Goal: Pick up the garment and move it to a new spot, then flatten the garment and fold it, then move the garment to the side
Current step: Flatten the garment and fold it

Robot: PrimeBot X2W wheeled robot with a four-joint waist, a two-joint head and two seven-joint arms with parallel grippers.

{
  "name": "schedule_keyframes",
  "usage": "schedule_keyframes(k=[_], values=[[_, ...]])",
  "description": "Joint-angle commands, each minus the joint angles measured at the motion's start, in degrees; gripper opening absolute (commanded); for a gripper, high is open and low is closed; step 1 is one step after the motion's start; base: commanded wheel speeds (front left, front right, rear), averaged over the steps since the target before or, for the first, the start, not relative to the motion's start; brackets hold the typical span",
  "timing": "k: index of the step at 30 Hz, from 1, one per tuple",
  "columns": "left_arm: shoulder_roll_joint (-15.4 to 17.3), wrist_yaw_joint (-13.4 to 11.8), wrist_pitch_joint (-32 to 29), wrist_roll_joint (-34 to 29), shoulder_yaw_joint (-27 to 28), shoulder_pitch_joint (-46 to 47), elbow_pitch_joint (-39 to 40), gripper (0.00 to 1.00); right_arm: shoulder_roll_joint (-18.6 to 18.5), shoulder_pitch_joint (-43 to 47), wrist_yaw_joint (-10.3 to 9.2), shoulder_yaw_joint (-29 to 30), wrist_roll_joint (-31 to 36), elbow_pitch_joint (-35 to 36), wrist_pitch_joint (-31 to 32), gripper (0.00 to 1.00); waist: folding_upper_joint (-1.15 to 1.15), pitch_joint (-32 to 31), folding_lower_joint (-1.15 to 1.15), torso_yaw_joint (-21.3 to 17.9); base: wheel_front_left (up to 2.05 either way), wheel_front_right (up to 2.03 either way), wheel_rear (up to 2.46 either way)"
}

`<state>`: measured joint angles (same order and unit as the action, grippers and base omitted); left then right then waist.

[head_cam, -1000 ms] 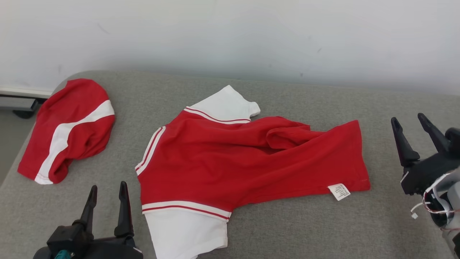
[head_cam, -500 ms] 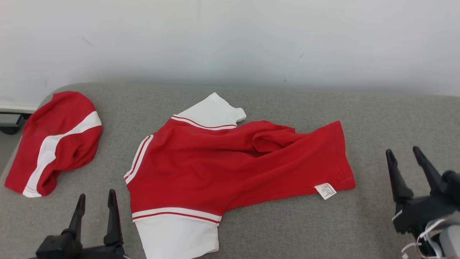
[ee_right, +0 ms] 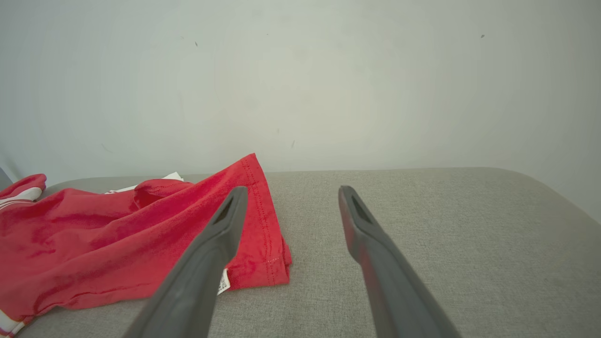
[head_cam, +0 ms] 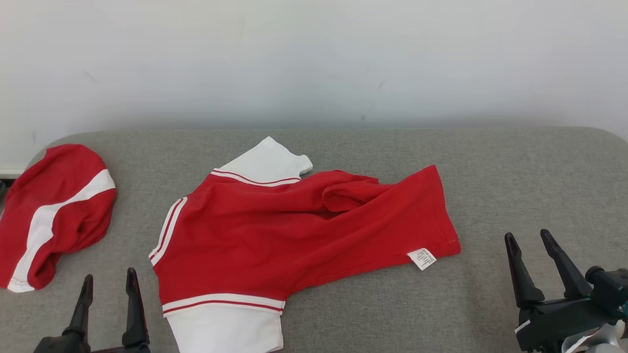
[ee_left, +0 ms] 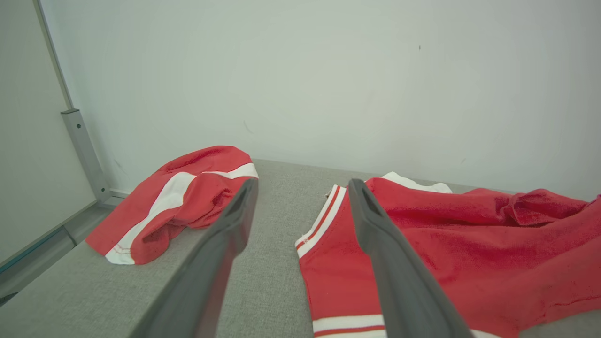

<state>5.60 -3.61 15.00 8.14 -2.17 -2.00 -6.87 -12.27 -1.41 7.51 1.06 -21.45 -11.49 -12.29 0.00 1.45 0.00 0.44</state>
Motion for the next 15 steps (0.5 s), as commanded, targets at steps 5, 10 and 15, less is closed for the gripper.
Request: schedule_keyframes(k=[5, 10, 15], values=[[1.22, -0.12, -0.71, -1.14, -0.72, -1.59, 2.04, 1.00, 0.49, 1.58, -0.04, 1.12, 0.99, 2.15, 2.35, 1.00, 0.00, -0.70, 0.00, -1.28, 0.00, 0.00, 0.00], [2.59, 0.31, -3.19, -1.88, -1.51, -2.92, 3.42, 1.00, 0.86, 2.67, -0.04, 2.30, 1.77, 2.78, 5.15, 1.00, 0.00, -1.19, 0.00, -1.65, 0.00, 0.00, 0.00], [4.33, 1.08, -5.82, -2.52, -2.46, -4.02, 4.20, 1.00, 1.67, 2.84, -0.04, 2.81, 1.94, 3.51, 6.37, 1.00, 0.00, -1.40, 0.00, -1.64, 0.00, 0.00, 0.00]])
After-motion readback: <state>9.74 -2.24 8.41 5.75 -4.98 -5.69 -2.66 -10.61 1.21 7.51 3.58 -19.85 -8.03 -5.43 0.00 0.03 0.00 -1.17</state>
